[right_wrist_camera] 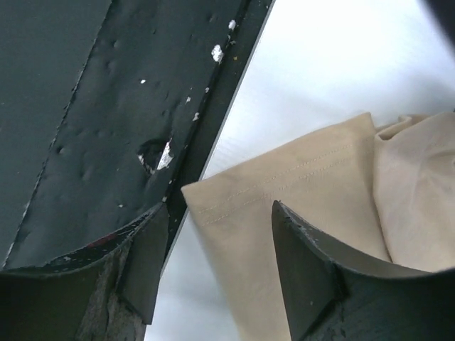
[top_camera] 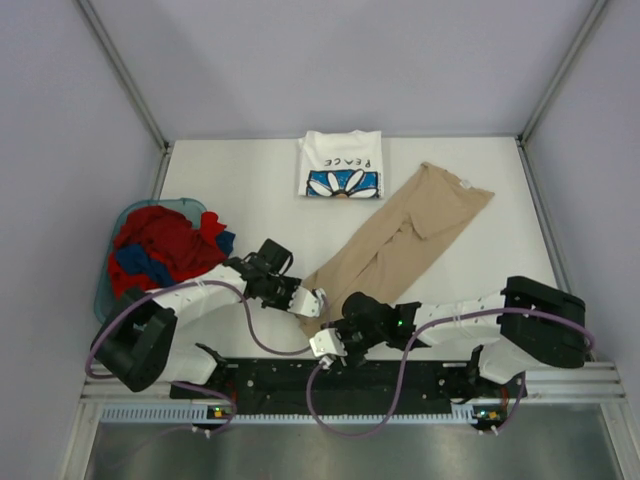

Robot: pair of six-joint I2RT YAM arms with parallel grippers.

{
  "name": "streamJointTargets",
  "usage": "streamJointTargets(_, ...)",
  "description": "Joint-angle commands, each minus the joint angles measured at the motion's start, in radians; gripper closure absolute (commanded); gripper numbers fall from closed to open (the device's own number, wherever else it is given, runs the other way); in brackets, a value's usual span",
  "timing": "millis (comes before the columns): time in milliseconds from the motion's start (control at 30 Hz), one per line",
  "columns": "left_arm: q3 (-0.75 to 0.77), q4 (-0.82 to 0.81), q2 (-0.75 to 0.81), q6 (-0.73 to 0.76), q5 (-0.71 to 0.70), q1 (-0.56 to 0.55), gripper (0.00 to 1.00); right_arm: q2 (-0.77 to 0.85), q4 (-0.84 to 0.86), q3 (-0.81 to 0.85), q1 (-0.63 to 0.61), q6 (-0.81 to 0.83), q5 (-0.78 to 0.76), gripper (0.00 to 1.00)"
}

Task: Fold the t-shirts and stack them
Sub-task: Grab the bottom of the folded rectangular tshirt with both arms

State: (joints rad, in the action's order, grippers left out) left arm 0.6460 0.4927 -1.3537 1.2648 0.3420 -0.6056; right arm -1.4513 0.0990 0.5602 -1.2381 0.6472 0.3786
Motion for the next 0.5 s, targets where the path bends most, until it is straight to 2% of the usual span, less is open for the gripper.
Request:
streamJointTargets(0,-0.028,0.043,0.011,-0.062,-0.011,-0.013,1.0,-0.064,0.036,0.053,-0.023,0.019,-0.021,0.44)
streamJointTargets(67,-0.022,0.056,0.015,-0.09,-0.003,-0.016,1.0,-0.081,0.036,0.059,-0.023,0.005,-0.026,0.53)
streamJointTargets(200,-0.02,0.079,0.021,-0.136,-0.024,-0.036,1.0,-0.077,-0.007,0.076,-0.023,-0.015,-0.05,0.81)
streamJointTargets(267,-0.022,0.076,0.034,-0.163,-0.043,-0.043,1.0,-0.063,-0.059,0.089,-0.023,-0.008,-0.037,0.91)
streamJointTargets(367,-0.022,0.078,0.062,-0.197,-0.044,-0.051,1.0,-0.031,-0.138,0.107,-0.021,-0.023,-0.033,1.0)
streamJointTargets(467,-0.009,0.102,0.087,-0.241,-0.06,-0.075,1.0,0.035,-0.145,0.078,-0.021,-0.073,-0.02,1.0)
